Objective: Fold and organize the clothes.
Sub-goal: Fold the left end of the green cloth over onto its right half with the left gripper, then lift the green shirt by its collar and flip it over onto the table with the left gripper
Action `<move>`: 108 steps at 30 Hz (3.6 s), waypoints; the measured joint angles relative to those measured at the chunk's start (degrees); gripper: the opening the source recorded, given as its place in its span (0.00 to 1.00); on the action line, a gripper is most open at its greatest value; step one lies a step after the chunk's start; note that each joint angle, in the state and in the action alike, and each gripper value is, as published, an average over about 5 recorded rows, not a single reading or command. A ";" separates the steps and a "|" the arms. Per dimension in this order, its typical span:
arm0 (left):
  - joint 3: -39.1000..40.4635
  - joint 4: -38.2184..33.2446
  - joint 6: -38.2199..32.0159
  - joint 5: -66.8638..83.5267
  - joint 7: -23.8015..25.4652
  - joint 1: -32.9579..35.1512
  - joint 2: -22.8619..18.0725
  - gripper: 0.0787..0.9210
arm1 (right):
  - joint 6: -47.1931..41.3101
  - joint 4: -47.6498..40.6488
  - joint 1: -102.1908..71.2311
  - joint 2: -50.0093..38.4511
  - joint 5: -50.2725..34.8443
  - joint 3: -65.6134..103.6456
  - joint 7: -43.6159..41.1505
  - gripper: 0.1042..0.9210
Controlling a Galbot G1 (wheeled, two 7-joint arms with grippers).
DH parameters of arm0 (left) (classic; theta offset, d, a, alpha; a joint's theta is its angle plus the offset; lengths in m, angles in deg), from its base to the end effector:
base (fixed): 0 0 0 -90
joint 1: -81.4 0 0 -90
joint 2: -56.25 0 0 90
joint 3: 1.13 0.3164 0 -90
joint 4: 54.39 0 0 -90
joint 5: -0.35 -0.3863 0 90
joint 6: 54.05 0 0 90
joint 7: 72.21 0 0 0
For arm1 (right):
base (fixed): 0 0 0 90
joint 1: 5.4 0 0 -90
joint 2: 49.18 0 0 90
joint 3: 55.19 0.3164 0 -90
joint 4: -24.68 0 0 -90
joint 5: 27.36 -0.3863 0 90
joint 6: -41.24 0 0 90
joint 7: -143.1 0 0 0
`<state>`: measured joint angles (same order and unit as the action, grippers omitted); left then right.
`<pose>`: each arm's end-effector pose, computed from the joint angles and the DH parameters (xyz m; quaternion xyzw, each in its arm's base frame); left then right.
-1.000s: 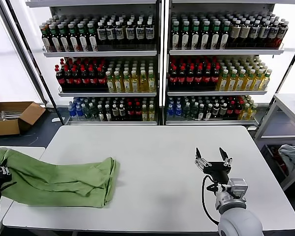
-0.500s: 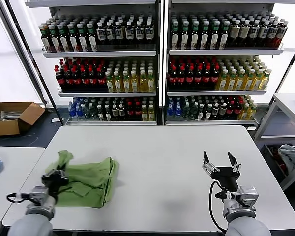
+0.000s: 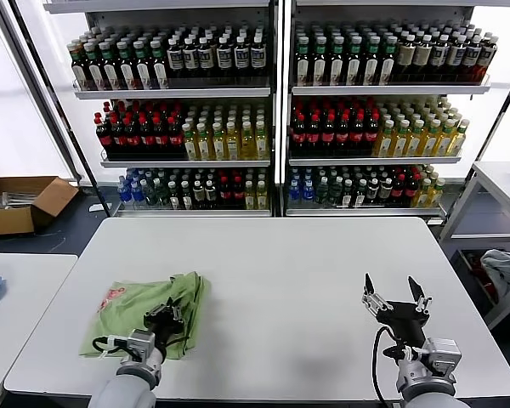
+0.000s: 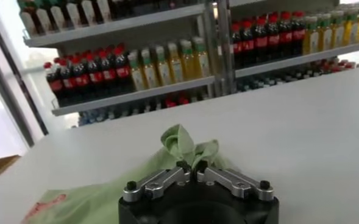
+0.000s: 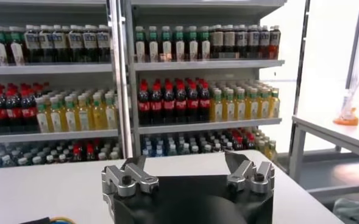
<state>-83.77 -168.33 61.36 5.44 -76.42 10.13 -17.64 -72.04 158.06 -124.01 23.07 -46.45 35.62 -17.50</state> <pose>0.2783 0.0008 -0.2696 -0.0591 -0.9766 -0.0930 0.1845 0.2237 -0.0194 -0.1761 -0.0583 -0.9942 0.0019 0.0903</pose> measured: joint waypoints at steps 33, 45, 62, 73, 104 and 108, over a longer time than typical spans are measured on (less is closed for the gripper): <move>1.64 -6.53 -8.73 13.22 -1.20 0.38 -4.24 0.88 | 0.38 -5.06 3.49 -0.71 1.05 -5.21 -0.29 0.88; -14.25 -3.01 -7.65 16.64 -1.87 2.49 1.77 0.88 | -0.33 -7.21 7.67 -0.97 0.50 -8.43 -0.10 0.88; -17.14 4.28 -7.32 19.31 1.09 2.68 2.85 0.88 | -0.55 -7.17 8.03 -0.50 1.10 -9.58 -0.32 0.88; -16.57 8.40 -7.28 19.55 2.61 2.16 4.02 0.88 | -0.34 -7.02 7.69 -0.23 1.40 -9.72 -0.47 0.88; -16.57 12.30 -7.40 21.24 5.55 2.07 4.22 0.32 | 0.17 -6.04 7.77 -0.61 1.40 -9.65 -1.10 0.88; -16.91 12.87 -7.48 21.21 5.60 2.03 4.39 0.18 | 0.17 -5.99 7.80 -0.77 1.40 -9.54 -1.00 0.88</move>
<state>-100.68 -155.45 53.89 26.66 -70.82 12.17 -13.24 -71.87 152.07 -116.21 22.30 -45.05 26.08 -18.49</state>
